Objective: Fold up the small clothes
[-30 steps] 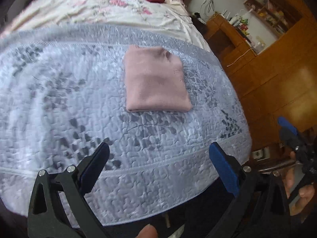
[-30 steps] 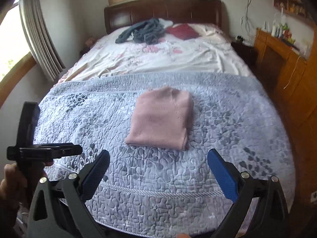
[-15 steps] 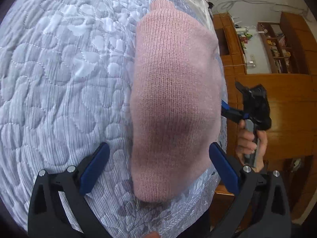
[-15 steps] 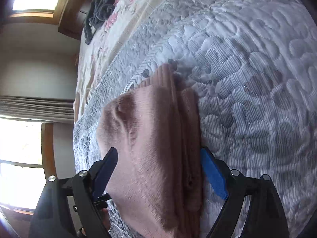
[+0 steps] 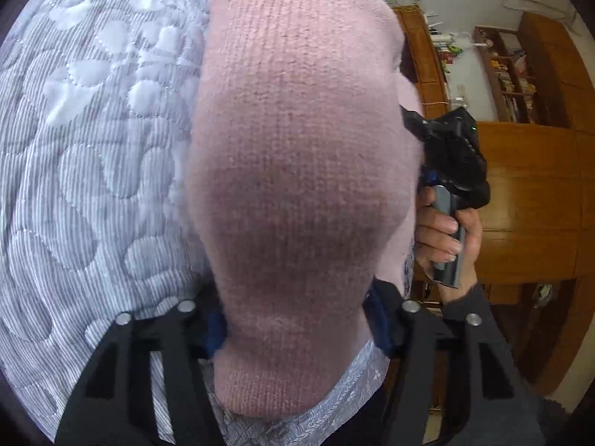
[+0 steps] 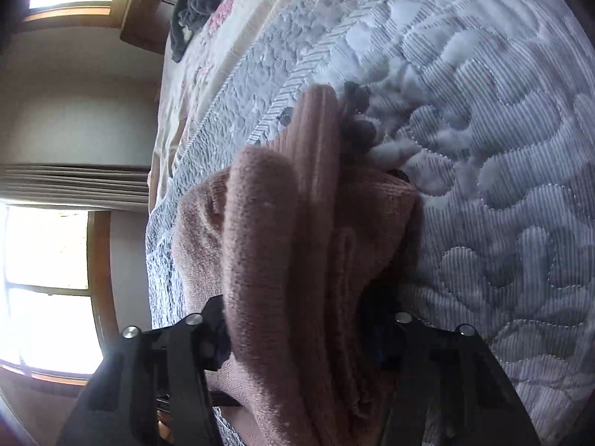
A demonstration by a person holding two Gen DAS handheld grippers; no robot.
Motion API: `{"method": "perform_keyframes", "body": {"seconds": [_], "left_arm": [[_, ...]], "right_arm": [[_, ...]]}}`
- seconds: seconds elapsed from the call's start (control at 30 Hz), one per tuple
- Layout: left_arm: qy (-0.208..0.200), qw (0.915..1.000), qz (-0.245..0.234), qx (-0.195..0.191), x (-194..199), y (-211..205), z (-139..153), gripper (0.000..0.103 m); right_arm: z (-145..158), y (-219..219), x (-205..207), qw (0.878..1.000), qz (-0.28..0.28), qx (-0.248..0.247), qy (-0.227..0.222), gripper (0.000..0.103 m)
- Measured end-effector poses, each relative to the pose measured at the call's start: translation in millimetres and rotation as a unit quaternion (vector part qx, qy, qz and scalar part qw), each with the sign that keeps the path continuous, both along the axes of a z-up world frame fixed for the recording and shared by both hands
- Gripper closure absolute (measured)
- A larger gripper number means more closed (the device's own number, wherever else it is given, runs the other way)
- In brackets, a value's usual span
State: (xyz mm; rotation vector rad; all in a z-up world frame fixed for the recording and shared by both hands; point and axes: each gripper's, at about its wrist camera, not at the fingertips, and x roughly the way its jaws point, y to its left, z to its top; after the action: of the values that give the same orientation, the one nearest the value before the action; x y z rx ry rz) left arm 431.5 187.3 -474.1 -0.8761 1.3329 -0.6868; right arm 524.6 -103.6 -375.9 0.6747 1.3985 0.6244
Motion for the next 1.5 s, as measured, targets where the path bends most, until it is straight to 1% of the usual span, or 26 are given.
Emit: {"method": "perform_keyframes", "body": {"seconds": [0.07,0.1,0.23,0.33,0.4,0.53,0.67,0.8,0.93,1.03,1.13,1.17,1.23,1.27,1.3,1.33,1.37,1.4,1.43,1.47,1.5], "left_arm": [[-0.015,0.9995,-0.005,0.029,-2.3,-2.3,12.9,0.067],[-0.021,0.9991,-0.005,0.036,-3.4,-1.9,19.4,0.069],[-0.038,0.9975,0.001,0.059,-8.5,2.5,45.8,0.072],[-0.056,0.9958,-0.002,0.073,-20.2,11.9,70.0,0.073],[-0.067,0.9945,-0.003,0.081,-32.4,25.9,85.8,0.073],[-0.076,0.9928,0.017,0.091,-66.5,66.0,112.7,0.073],[-0.075,0.9912,0.042,0.1,-112.3,112.4,124.9,0.073],[-0.062,0.9896,0.073,0.108,-153.8,152.2,120.1,0.073],[-0.04,0.9889,0.098,0.104,-183.3,178.8,100.0,0.073],[-0.02,0.9893,0.107,0.097,-199.3,185.6,75.3,0.073],[-0.003,0.9897,0.112,0.089,-202.5,183.2,52.0,0.072],[-0.003,0.9893,0.112,0.093,-201.6,180.1,48.4,0.07],[-0.009,0.9872,0.107,0.118,-196.9,171.1,47.9,0.064],[-0.009,0.985,0.107,0.135,-195.3,169.0,48.5,0.055],[-0.005,0.9825,0.111,0.15,-194.5,169.4,51.3,0.042],[-0.004,0.9789,0.115,0.169,-195.7,171.6,57.6,0.039],[-0.004,0.973,0.119,0.198,-197.8,173.1,67.9,0.034],[-0.008,0.9627,0.128,0.238,-202.9,176.2,81.4,0.027],[-0.028,0.9496,0.14,0.279,-213.1,179.9,98.1,0.027],[-0.06,0.9353,0.151,0.314,-226.4,182.6,117.3,0.027],[-0.093,0.9289,0.155,0.323,-237.6,182.4,135.0,0.027]], "right_arm": [[7.4,2.7,-2.8,1.0,-0.004,-0.004,-0.007,0.052],[11.1,3.6,-2.8,1.0,-0.007,-0.002,-0.009,0.053],[34.1,13.2,-9.6,1.0,-0.009,0.007,-0.025,0.055],[51.1,28.3,-17.6,0.999,-0.004,0.014,-0.034,0.055],[60.5,40.7,-24.1,0.999,0.004,0.026,-0.037,0.055],[74.1,78.1,-41.9,0.997,0.025,0.058,-0.038,0.055],[77.1,129.1,-66.2,0.994,0.057,0.085,-0.032,0.055],[64.8,181.5,-89.0,0.991,0.093,0.096,-0.016,0.055],[44.5,221.3,-111.2,0.989,0.118,0.092,0.003,0.055],[23.0,234.3,-124.5,0.989,0.128,0.077,0.022,0.055],[-0.1,233.0,-132.2,0.99,0.124,0.059,0.039,0.055],[-7.5,227.6,-131.4,0.99,0.121,0.056,0.044,0.054],[-18.7,219.0,-129.5,0.99,0.117,0.053,0.055,0.05],[-20.4,218.4,-128.6,0.99,0.118,0.047,0.057,0.043],[-19.7,216.3,-128.0,0.991,0.118,0.035,0.056,0.037],[-16.8,209.6,-126.7,0.991,0.116,0.026,0.055,0.036],[-9.9,201.0,-125.4,0.992,0.112,0.015,0.048,0.034],[2.2,194.6,-127.2,0.994,0.107,0.004,0.03,0.034],[13.6,185.6,-131.0,0.994,0.107,0.0,0.005,0.034],[27.4,179.7,-135.3,0.994,0.11,0.004,-0.017,0.034],[34.8,176.2,-139.6,0.993,0.114,0.008,-0.026,0.035]]}}
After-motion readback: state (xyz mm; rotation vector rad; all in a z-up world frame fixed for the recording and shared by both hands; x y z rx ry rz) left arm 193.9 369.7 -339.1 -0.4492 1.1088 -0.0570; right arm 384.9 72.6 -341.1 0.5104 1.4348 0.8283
